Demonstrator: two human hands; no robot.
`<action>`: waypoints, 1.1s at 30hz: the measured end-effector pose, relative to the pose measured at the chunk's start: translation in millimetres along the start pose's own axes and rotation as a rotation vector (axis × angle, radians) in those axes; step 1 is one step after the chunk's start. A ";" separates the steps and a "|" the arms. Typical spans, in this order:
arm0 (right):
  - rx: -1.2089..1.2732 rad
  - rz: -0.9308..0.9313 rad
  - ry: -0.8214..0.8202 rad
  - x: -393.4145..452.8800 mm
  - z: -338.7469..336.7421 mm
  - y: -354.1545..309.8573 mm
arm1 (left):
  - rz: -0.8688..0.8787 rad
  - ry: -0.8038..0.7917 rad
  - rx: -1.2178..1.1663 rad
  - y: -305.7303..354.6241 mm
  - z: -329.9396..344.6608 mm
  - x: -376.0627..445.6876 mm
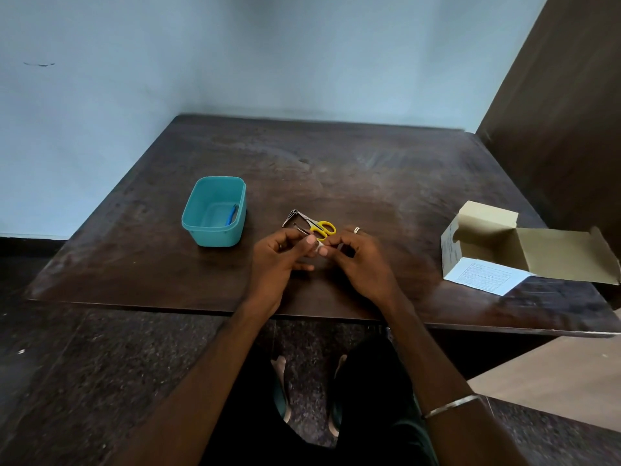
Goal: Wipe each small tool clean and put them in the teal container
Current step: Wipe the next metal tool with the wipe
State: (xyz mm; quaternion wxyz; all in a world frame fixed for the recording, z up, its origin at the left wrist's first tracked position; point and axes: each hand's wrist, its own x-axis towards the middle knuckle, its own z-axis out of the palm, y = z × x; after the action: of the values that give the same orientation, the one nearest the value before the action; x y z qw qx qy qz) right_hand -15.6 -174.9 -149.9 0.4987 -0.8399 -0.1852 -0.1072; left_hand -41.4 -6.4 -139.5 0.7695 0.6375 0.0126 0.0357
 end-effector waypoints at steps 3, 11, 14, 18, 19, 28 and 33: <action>0.015 0.020 0.004 -0.6 0.4 1.6 | -0.005 0.053 -0.053 0.8 0.2 -0.2; 0.036 0.046 0.010 -0.3 0.1 3.7 | 0.002 0.094 -0.114 1.0 -0.4 0.4; 0.052 0.037 0.009 -0.2 0.3 3.0 | -0.004 0.072 -0.107 2.9 -0.2 0.1; 0.035 0.010 0.001 -0.2 0.2 1.8 | 0.003 0.013 -0.042 2.5 0.1 -0.8; 0.028 0.006 0.000 -0.1 0.1 1.5 | 0.006 0.014 -0.035 2.8 -0.1 -1.2; 0.046 0.031 -0.008 0.3 0.7 2.2 | 0.002 0.159 -0.126 3.2 2.0 -1.3; 0.004 0.012 -0.018 -0.3 1.7 1.3 | -0.007 0.177 -0.159 6.4 4.9 -2.3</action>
State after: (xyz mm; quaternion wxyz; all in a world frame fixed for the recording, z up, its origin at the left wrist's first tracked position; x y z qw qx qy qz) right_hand -15.3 -174.0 -151.9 0.4995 -0.8409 -0.1847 -0.0963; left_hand -43.6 -10.2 -132.3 0.8137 0.5687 0.0799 0.0900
